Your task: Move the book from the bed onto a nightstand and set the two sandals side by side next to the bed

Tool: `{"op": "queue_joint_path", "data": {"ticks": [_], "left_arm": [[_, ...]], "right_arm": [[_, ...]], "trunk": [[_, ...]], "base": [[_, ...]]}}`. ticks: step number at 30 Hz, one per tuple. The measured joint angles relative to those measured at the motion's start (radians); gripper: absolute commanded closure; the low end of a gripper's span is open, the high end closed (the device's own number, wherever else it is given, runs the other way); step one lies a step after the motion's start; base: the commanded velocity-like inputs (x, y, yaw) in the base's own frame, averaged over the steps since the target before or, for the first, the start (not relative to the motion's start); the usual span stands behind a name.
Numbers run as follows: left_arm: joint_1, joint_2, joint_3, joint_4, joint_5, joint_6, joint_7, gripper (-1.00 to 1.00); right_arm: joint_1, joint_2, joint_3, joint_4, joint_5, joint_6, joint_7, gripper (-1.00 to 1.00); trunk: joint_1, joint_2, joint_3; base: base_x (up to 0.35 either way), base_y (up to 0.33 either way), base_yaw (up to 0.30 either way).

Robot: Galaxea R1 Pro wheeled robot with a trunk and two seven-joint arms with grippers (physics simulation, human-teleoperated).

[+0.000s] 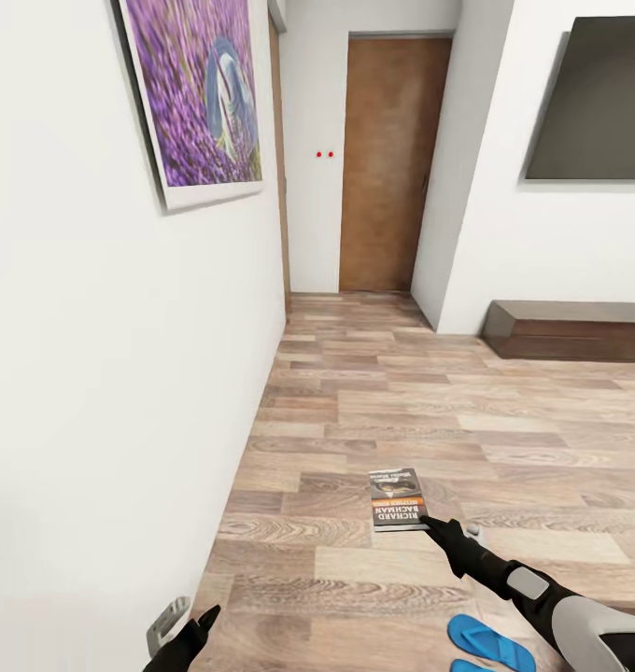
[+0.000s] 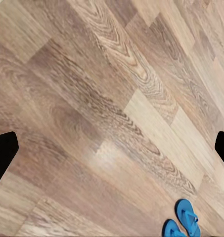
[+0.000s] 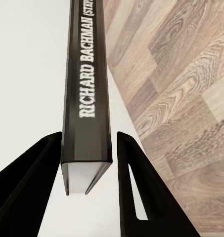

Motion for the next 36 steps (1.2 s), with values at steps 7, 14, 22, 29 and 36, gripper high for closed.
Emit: {"op": "queue_joint_path", "data": {"ticks": [7, 14, 22, 29, 36], "left_arm": [[0.0, 0.0, 0.0, 0.0, 0.0, 0.0, 0.0, -1.0], [0.0, 0.0, 0.0, 0.0, 0.0, 0.0, 0.0, -1.0], [0.0, 0.0, 0.0, 0.0, 0.0, 0.0, 0.0, -1.0], [0.0, 0.0, 0.0, 0.0, 0.0, 0.0, 0.0, -1.0], [0.0, 0.0, 0.0, 0.0, 0.0, 0.0, 0.0, -1.0]], "right_arm": [[0.0, 0.0, 0.001, 0.0, 0.001, 0.0, 0.0, 1.0], [0.0, 0.0, 0.001, 0.0, 0.001, 0.0, 0.0, 1.0], [0.0, 0.0, 0.001, 0.0, 0.001, 0.0, 0.0, 1.0], [0.0, 0.0, 0.001, 0.0, 0.001, 0.0, 0.0, 1.0], [0.0, 0.0, 0.001, 0.0, 0.001, 0.0, 0.0, 1.0]], "trunk": [[0.0, 0.0, 0.0], [0.0, 0.0, 0.0], [0.0, 0.0, 0.0], [0.0, 0.0, 0.0], [0.0, 0.0, 0.0]], "base": [[0.158, 0.002, -0.035], [0.158, 0.0, -0.087], [0.158, 0.0, -0.017], [0.158, 0.0, -0.003], [0.158, 0.0, 0.0]]}}
